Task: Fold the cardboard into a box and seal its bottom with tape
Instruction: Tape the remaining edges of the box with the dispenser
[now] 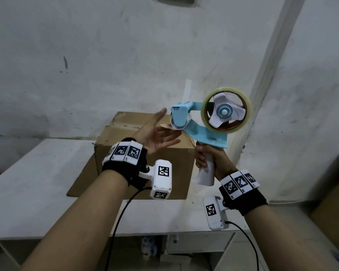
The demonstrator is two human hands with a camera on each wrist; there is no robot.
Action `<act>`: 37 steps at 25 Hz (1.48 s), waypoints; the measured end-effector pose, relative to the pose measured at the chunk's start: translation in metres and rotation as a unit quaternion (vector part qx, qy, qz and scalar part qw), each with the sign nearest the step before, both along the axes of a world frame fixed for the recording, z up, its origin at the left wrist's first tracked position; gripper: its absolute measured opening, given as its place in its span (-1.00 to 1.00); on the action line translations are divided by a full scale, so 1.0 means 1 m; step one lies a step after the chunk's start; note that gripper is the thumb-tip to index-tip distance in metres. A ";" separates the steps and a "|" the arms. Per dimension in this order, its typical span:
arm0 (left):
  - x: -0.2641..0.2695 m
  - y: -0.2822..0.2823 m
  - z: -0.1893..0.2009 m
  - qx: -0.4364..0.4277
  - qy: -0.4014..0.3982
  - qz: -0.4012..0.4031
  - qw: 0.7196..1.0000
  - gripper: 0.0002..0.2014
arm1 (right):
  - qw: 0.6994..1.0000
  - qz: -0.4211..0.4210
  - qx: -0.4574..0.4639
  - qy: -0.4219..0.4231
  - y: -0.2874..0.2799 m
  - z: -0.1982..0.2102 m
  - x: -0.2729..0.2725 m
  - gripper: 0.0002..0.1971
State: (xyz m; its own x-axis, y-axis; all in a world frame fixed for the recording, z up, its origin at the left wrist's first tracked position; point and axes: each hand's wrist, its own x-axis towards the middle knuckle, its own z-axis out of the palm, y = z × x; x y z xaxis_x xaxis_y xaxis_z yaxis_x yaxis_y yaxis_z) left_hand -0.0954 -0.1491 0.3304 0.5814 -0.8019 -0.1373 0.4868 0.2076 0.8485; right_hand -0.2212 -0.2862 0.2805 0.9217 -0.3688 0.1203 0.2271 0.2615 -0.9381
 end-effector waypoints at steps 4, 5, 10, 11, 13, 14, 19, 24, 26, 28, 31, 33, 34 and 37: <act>0.015 -0.020 -0.001 0.097 -0.104 0.026 0.989 -0.93 | 0.999 -0.030 -0.035 0.006 -0.011 -0.002 0.001 -0.89; 0.020 -0.026 -0.001 0.101 -0.111 0.033 0.988 -0.92 | 0.999 -0.036 -0.040 0.004 -0.018 -0.002 0.002 -0.89; 0.038 -0.065 0.014 0.154 -0.146 0.014 0.977 -0.90 | 0.996 -0.072 -0.047 0.012 -0.056 -0.004 0.017 -0.89; 0.042 -0.074 0.018 0.177 -0.161 0.000 0.971 -0.89 | 0.996 -0.076 -0.044 0.011 -0.065 -0.005 0.022 -0.89; 0.050 -0.088 0.024 0.207 -0.180 -0.017 0.961 -0.86 | 0.995 -0.082 -0.053 0.009 -0.080 -0.004 0.031 -0.90; 0.053 -0.093 0.027 0.217 -0.187 -0.017 0.958 -0.87 | 0.995 -0.084 -0.060 0.008 -0.086 -0.004 0.036 -0.90; 0.078 -0.119 0.037 0.282 -0.290 0.013 0.914 -0.85 | 0.993 -0.098 -0.062 0.014 -0.109 -0.008 0.053 -0.90; 0.103 -0.156 0.034 0.236 -0.357 0.073 0.901 -0.72 | 0.982 -0.174 -0.073 0.015 -0.106 -0.003 0.078 -0.75; 0.115 -0.170 0.033 0.215 -0.421 0.075 0.878 -0.74 | 0.981 -0.183 -0.067 0.005 -0.107 0.005 0.090 -0.77; 0.129 -0.183 0.034 0.192 -0.466 0.069 0.861 -0.76 | 0.979 -0.195 -0.054 0.007 -0.108 0.012 0.100 -0.78; 0.152 -0.206 0.035 0.167 -0.516 0.078 0.837 -0.72 | 0.973 -0.226 -0.049 0.021 -0.108 0.020 0.113 -0.81; 0.163 -0.220 0.033 0.157 -0.545 0.100 0.817 -0.75 | 0.970 -0.236 -0.035 0.037 -0.107 0.026 0.119 -0.83; 0.167 -0.225 0.032 0.157 -0.557 0.111 0.808 -0.77 | 0.970 -0.238 -0.019 0.050 -0.106 0.028 0.122 -0.83; 0.173 -0.246 0.028 0.147 -0.569 0.111 0.801 -0.77 | 0.965 -0.255 0.024 0.061 -0.105 0.031 0.129 -0.83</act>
State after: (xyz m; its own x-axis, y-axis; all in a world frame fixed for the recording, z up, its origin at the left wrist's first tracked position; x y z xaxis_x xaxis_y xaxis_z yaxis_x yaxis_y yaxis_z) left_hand 0.0780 -0.3947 0.3586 0.5880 -0.6917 0.4193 -0.6588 -0.1087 0.7445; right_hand -0.0925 -0.3912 0.3114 0.6254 -0.7803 -0.0049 0.2269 0.1878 -0.9556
